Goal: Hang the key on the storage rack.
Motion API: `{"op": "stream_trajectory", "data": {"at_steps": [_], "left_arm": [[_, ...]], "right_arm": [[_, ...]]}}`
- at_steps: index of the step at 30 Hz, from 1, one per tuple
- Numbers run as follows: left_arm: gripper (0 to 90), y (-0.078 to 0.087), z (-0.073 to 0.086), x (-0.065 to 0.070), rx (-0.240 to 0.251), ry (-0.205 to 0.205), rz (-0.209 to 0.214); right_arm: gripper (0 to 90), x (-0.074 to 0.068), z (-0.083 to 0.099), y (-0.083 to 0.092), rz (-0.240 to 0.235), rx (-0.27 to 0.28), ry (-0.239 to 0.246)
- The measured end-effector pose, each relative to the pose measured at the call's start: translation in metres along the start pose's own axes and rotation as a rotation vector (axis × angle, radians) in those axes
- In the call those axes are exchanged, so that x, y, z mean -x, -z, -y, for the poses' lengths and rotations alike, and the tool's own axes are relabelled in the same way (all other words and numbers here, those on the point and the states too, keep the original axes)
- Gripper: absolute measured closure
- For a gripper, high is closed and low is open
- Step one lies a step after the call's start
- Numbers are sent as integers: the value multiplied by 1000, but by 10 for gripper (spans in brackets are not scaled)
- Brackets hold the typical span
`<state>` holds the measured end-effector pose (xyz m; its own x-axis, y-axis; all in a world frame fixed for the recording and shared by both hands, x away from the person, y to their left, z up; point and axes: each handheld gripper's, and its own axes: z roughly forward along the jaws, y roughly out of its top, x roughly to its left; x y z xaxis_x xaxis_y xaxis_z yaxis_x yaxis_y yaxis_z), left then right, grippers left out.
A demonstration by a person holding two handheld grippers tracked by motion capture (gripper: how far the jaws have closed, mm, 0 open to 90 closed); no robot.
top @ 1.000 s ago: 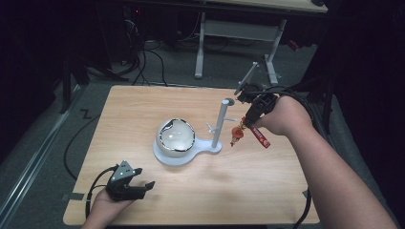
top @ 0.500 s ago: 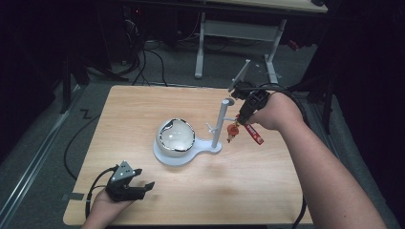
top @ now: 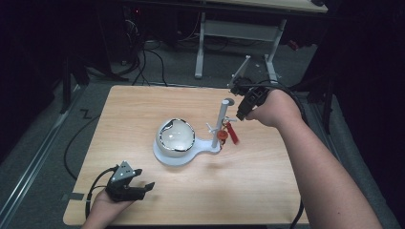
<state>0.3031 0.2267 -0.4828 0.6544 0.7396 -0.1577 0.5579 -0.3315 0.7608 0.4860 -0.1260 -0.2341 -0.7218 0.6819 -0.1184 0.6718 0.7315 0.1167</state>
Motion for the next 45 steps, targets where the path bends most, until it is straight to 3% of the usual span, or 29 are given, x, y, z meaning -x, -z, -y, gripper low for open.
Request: {"op": "stream_trajectory", "data": {"at_steps": [6, 7, 16, 30, 39, 45], "left_arm": [[281, -1, 0, 1, 0, 0, 1], [281, -1, 0, 1, 0, 0, 1], [281, -1, 0, 1, -1, -1, 0], [281, -4, 0, 3, -16, -13, 6], [281, -4, 0, 4, -18, -6, 11], [281, -5, 1, 5, -24, -9, 18]], "right_arm": [[714, -2, 3, -1, 0, -1, -8], [714, -1, 4, -2, 5, 1, 9], [704, 0, 22, -9, -9, 14, -52], [634, 2, 64, -63, -43, 23, -130], [591, -13, 98, -107, -69, 66, -165], [585, -28, 127, -137, -70, 126, -192]]}}
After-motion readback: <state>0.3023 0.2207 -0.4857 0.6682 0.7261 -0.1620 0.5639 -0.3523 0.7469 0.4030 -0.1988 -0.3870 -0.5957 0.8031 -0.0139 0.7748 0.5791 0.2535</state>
